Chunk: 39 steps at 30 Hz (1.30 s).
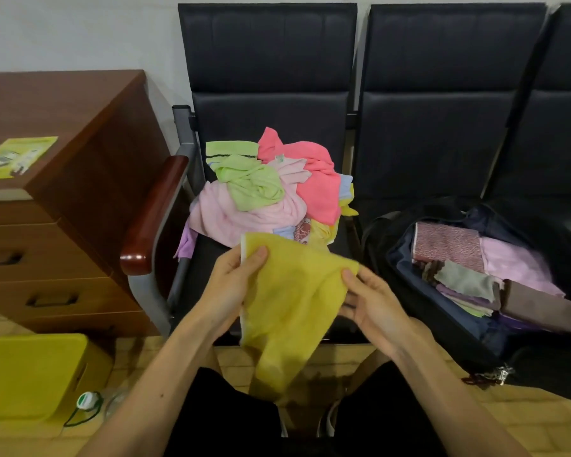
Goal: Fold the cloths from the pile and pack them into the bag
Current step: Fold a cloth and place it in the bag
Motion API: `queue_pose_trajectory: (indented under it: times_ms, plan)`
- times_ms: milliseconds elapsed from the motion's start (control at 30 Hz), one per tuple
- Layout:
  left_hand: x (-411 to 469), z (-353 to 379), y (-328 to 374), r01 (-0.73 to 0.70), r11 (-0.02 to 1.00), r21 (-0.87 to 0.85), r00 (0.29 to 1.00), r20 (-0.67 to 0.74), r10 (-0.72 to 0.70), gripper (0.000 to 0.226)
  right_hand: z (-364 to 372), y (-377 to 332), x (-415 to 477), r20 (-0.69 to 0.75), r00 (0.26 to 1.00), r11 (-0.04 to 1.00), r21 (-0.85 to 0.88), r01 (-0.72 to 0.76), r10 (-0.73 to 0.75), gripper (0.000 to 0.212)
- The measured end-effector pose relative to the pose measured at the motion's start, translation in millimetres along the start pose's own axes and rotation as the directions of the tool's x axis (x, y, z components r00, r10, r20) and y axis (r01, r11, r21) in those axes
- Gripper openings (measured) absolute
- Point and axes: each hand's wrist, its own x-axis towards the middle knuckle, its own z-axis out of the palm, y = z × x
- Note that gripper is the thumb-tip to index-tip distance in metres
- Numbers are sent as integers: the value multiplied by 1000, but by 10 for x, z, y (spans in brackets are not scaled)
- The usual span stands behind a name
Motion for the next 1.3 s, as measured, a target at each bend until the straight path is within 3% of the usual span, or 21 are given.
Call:
queue_pose_trajectory:
  times_ms: [67, 167, 267, 333, 400, 500, 567, 600, 667, 733, 867, 1000, 1100, 1200, 1300]
  plan:
    - [19, -69, 84, -19, 998, 56, 996, 85, 14, 38, 38, -181, 49, 40, 996, 995, -52, 88, -86, 37]
    - [42, -127, 220, -75, 979, 192, 973, 227, 30, 64, 128, -410, 99, 105, 968, 955, -169, 244, -229, 43]
    - [42, -127, 340, -113, 943, 312, 969, 245, 35, 82, 173, -586, 137, 200, 945, 880, -355, 316, -259, 60]
    - [42, -113, 396, -106, 933, 343, 976, 217, 32, 79, 189, -620, 149, 241, 944, 803, -504, 319, -224, 77]
    - [41, -97, 452, -90, 932, 352, 985, 170, 30, 64, 176, -635, 172, 207, 956, 769, -570, 289, -205, 81]
    - [58, -70, 578, 138, 985, 102, 989, 46, -143, 21, 161, -761, 182, 33, 988, 870, -470, 147, -149, 88]
    - [88, -84, 663, 287, 958, 25, 957, 34, -288, 19, 167, -869, 192, -39, 990, 915, -389, 108, -134, 100]
    - [99, -92, 726, 308, 951, 8, 951, 26, -308, 16, 196, -929, 180, -32, 990, 926, -360, 115, -136, 96]
    - [161, -138, 801, 286, 958, -26, 958, 36, -285, 62, 262, -1044, 125, 45, 986, 921, -351, 168, -162, 73]
    - [177, -163, 877, 199, 980, -2, 979, 45, -199, 77, 324, -1143, 75, 113, 971, 853, -463, 241, -213, 70]
    - [88, -134, 986, 32, 992, 121, 992, 119, -47, 47, 385, -1213, 64, 188, 947, 574, -759, 307, -259, 93]
    - [41, -163, 991, -5, 975, 224, 980, 196, -40, 61, 393, -1247, 51, 219, 934, 408, -854, 323, -281, 73]
    - [6, -153, 986, -70, 944, 324, 977, 215, -2, 57, 397, -1266, 14, 194, 938, 289, -916, 278, -287, 62]
    - [19, -136, 979, -121, 893, 434, 984, 172, 50, 54, 358, -1280, 29, 143, 951, 332, -914, 233, -274, 53]
    - [38, -134, 973, -142, 883, 447, 988, 115, 101, 61, 318, -1291, 46, 125, 961, 627, -736, 256, -245, 38]
